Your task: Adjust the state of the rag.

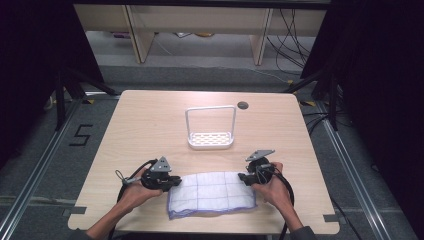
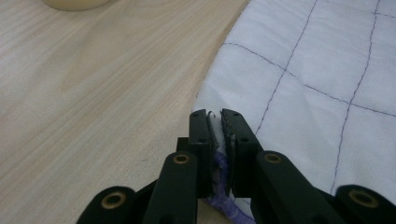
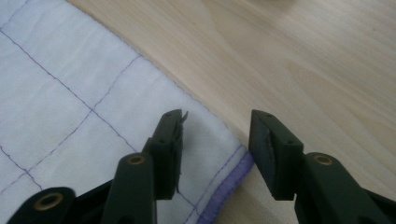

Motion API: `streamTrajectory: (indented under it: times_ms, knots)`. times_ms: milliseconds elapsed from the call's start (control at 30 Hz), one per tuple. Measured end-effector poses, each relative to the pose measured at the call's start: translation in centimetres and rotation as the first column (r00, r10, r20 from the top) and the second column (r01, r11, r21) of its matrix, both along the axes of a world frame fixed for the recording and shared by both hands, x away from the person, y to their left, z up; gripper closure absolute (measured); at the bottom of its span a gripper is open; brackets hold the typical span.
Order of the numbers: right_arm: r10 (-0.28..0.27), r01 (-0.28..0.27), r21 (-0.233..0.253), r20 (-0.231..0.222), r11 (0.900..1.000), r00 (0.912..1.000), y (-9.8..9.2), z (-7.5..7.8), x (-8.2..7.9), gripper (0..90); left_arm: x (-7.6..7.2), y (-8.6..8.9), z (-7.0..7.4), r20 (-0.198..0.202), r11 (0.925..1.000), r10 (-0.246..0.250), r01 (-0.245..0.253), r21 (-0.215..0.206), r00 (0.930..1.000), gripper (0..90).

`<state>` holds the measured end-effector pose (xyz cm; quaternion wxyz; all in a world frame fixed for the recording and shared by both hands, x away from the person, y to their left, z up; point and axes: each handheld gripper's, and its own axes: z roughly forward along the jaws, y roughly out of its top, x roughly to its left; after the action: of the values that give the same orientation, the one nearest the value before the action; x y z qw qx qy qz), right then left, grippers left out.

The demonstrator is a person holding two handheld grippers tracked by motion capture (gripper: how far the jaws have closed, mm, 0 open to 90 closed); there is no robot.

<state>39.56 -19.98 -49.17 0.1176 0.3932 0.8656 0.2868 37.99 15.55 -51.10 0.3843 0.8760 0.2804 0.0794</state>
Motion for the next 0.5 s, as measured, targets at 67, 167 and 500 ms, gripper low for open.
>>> streamTrajectory:
  times_ms: [67,167,500]
  knots:
    - [0.003,-0.003,0.000,0.002,1.000,1.0000,0.0,-0.2,0.2,62.8,-0.1,0.0,0.0,0.004,1.0000,0.002,-0.002,0.006,1.0000,83.0]
    - [0.028,-0.028,0.017,-0.009,0.999,0.9996,-0.1,-0.2,0.3,79.8,-0.3,0.0,0.0,0.003,1.0000,0.001,-0.001,-0.004,1.0000,83.7]
    - [0.119,-0.116,-0.058,0.059,0.992,0.9911,3.8,2.8,2.4,86.1,-4.4,0.9,0.4,-0.024,0.9977,-0.034,0.033,-0.060,0.9991,84.4]
